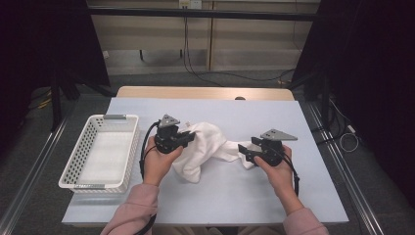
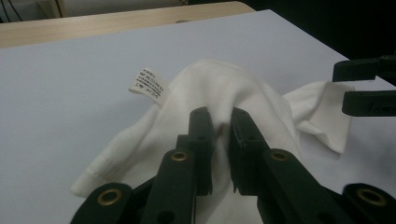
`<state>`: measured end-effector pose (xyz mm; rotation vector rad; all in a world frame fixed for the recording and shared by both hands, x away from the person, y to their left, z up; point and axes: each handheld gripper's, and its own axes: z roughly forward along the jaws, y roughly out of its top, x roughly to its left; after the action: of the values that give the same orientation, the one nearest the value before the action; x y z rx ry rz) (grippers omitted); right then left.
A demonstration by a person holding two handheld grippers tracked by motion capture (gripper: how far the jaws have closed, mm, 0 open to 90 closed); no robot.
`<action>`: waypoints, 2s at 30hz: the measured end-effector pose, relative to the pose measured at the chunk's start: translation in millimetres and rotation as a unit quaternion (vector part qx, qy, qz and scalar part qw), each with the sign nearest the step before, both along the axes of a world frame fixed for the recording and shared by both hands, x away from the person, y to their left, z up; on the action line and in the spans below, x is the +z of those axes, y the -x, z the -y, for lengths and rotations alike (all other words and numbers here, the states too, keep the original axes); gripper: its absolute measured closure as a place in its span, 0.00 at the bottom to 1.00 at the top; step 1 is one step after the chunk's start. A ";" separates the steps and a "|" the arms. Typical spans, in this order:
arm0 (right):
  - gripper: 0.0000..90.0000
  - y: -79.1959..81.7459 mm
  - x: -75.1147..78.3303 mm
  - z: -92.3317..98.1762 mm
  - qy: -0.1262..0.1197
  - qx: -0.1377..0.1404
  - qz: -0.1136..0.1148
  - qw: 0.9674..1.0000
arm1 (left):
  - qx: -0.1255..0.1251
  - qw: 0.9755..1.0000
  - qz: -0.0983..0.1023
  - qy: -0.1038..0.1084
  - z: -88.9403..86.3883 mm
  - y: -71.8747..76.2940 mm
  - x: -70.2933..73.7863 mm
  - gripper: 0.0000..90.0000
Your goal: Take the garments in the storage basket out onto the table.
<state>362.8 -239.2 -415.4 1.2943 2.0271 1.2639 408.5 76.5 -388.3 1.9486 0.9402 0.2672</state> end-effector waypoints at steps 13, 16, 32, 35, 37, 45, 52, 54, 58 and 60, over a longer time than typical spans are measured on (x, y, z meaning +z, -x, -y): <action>0.39 -12.7 6.6 -41.5 0.003 0.024 -0.001 1.000 | -0.028 0.999 -0.015 0.008 20.9 10.4 -10.9 0.89; 0.39 -15.3 6.9 -47.8 0.000 0.030 0.002 1.000 | -0.030 0.999 -0.018 0.011 23.0 12.0 -12.9 0.89; 0.56 -29.8 3.9 -66.8 0.017 0.040 -0.026 0.999 | -0.079 0.996 -0.037 -0.018 41.1 18.9 -26.5 0.85; 0.93 -31.0 -3.4 -65.8 0.015 0.070 -0.061 0.996 | -0.078 0.996 -0.038 -0.009 38.7 18.6 -22.7 0.73; 0.98 -28.8 -6.4 -62.7 0.025 0.074 -0.062 0.995 | -0.066 0.997 -0.033 0.006 34.6 17.9 -16.3 0.63; 0.99 -13.6 -15.2 -37.6 0.058 0.096 -0.070 0.991 | 0.018 0.999 -0.013 0.027 1.0 7.4 -1.0 0.36; 0.99 -3.5 -27.5 -12.0 0.071 0.085 -0.087 0.990 | 0.050 0.998 -0.024 0.012 -12.0 -1.3 -11.9 0.29; 0.99 -2.6 -28.9 -6.8 0.061 0.079 -0.086 0.991 | 0.036 0.999 -0.023 -0.009 -11.5 -2.4 -15.2 0.29; 0.98 -2.3 -28.1 -5.6 0.059 0.071 -0.083 0.992 | 0.039 0.999 -0.031 0.000 -2.8 -1.6 -22.2 0.28; 0.98 -2.9 -28.5 -5.8 0.060 0.069 -0.084 0.992 | 0.037 0.999 -0.031 0.003 -1.2 -1.3 -24.1 0.28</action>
<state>365.6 -233.4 -443.8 1.2600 2.3075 1.1025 409.8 77.7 -412.4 1.9277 1.0542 0.2485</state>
